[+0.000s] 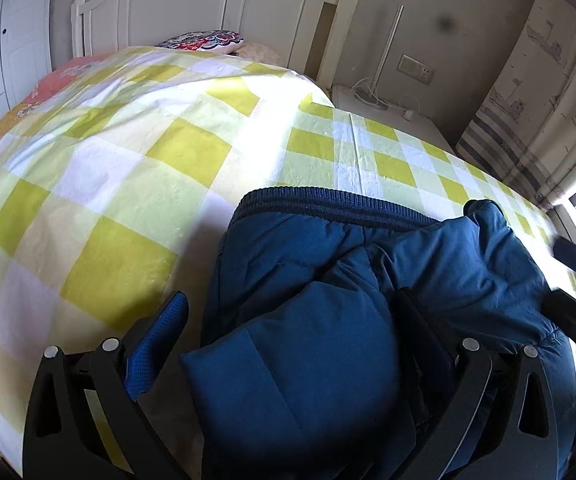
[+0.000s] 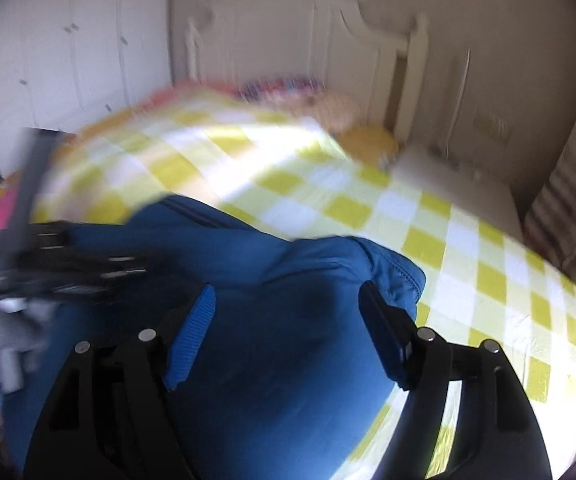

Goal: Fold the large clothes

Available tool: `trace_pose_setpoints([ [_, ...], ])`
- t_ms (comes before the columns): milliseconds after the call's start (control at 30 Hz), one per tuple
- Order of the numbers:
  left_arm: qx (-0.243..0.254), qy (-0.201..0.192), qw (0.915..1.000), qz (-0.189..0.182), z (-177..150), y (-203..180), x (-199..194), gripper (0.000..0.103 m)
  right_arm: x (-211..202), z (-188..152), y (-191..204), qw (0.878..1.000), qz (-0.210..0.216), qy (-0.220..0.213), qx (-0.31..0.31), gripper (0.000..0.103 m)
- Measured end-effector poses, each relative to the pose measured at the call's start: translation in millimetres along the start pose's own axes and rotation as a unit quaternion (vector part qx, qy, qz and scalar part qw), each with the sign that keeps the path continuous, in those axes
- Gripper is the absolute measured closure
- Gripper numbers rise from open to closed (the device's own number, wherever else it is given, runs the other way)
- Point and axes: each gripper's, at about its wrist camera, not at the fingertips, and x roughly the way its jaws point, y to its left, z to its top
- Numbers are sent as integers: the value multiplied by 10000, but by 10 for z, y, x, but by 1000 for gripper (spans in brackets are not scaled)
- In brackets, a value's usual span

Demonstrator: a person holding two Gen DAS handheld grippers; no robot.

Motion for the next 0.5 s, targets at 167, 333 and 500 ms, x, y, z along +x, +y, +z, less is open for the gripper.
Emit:
trace_pose_setpoints([
  [167,-26,29,10000,-40,-5,6,13,4,-113,-389,286,9990,291,100,-327,23],
  [333,-78,-5,10000,-49,-18,18,-10,4,-616,-451,544,9988,107,-101,-477,23],
  [500,-111,-36,9998,-130,-30,33,-23,4,-804,-1055,987,9923,205,-362,-1171,20],
])
